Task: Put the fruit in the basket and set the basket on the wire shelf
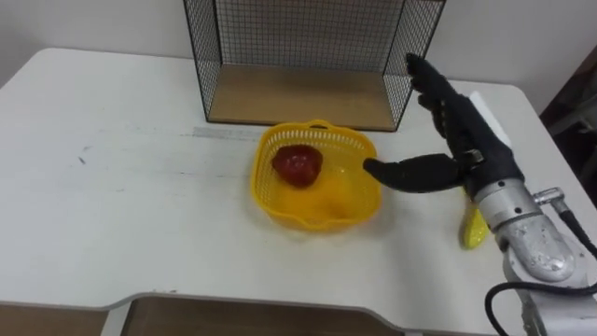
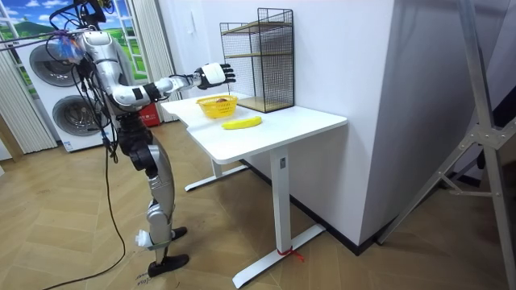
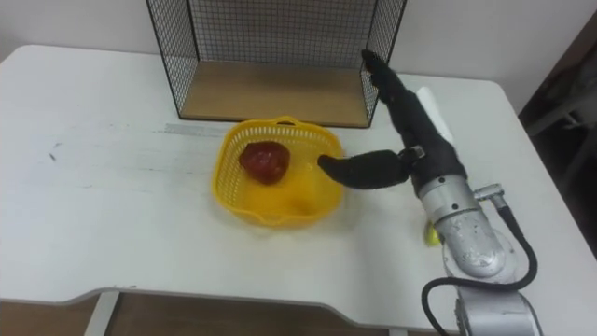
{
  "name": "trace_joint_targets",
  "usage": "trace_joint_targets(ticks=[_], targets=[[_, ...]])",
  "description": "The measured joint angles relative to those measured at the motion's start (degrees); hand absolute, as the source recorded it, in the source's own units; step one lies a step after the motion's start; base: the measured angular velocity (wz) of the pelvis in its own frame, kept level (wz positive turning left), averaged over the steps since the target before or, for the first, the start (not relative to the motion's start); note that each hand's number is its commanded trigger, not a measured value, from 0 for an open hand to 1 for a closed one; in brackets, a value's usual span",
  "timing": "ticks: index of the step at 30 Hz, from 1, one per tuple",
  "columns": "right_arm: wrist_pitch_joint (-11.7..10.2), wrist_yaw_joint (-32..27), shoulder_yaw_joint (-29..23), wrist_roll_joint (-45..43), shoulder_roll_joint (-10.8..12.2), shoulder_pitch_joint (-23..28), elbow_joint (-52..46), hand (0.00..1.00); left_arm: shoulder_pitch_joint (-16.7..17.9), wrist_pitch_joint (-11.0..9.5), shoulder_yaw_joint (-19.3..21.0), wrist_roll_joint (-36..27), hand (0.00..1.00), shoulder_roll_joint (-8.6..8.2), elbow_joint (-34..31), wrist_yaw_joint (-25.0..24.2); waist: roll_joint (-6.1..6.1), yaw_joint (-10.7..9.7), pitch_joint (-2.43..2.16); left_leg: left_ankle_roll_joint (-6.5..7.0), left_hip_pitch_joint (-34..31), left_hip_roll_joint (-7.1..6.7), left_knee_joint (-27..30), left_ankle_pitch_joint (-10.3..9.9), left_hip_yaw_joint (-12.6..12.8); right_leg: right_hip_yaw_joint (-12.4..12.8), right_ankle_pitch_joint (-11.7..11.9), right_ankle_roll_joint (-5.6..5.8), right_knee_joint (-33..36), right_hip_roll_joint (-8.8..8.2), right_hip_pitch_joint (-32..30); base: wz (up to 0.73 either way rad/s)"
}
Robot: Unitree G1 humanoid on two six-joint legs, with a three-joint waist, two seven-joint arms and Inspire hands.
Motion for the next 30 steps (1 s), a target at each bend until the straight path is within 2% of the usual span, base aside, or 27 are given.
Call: trace_joint_targets(ticks=[4,9,16,24,26,30], targets=[[-0.33,-4.58,-1.86,1.73,-0.02,0.04,0.01,0.00,0.91,0.04,0.12,0.01,0.00,-0.07,-0.09,0.02,-0.20,-1.39,-0.04,0.03,0.92,-0.09,-0.76,0.06,0.42,0.10,0.06,0.08,-1.04,-0.02,0.65,-0.01],[-0.34,-10.35,-2.90,1.01,-0.03,0.51,0.64,0.00,1.75,0.11,0.49,0.01,0.00,-0.06,-0.41,0.29,-0.26,-1.99,-0.02,0.04,1.59,-0.13,-1.42,0.07,0.83,0.58,0.04,0.11,-1.10,-0.01,1.21,-0.05],[-0.40,-15.94,-2.89,0.77,-0.08,0.50,7.54,0.00,1.94,0.22,0.50,0.00,0.00,-0.01,-0.46,1.50,-0.87,-3.11,0.19,0.04,2.19,-0.11,-1.63,0.07,0.87,0.56,0.04,0.12,-0.98,-0.01,1.73,0.00],[-0.36,-19.20,-2.79,-4.34,-0.12,0.50,10.74,0.00,1.85,1.25,0.46,0.01,0.00,0.06,-0.47,0.99,-1.93,-2.75,0.30,0.05,1.51,-0.13,-1.25,0.06,0.62,0.27,0.03,0.13,-1.02,-0.03,1.43,0.01],[-0.19,-19.23,-2.76,-5.48,-0.12,0.51,12.30,0.00,1.97,1.63,0.40,0.01,0.00,0.08,-0.47,0.90,-2.20,-2.75,0.17,0.05,1.24,-0.16,-1.12,0.06,0.53,0.02,0.04,0.13,-1.00,-0.06,1.29,0.05],[-0.17,-19.22,-2.76,-5.93,-0.12,0.51,12.73,0.00,2.44,2.50,0.37,0.03,0.00,0.06,-1.68,0.40,-1.97,-2.80,0.06,0.05,1.12,-0.15,-1.15,0.06,0.40,-0.04,0.04,0.13,-0.98,-0.07,0.82,0.00]])
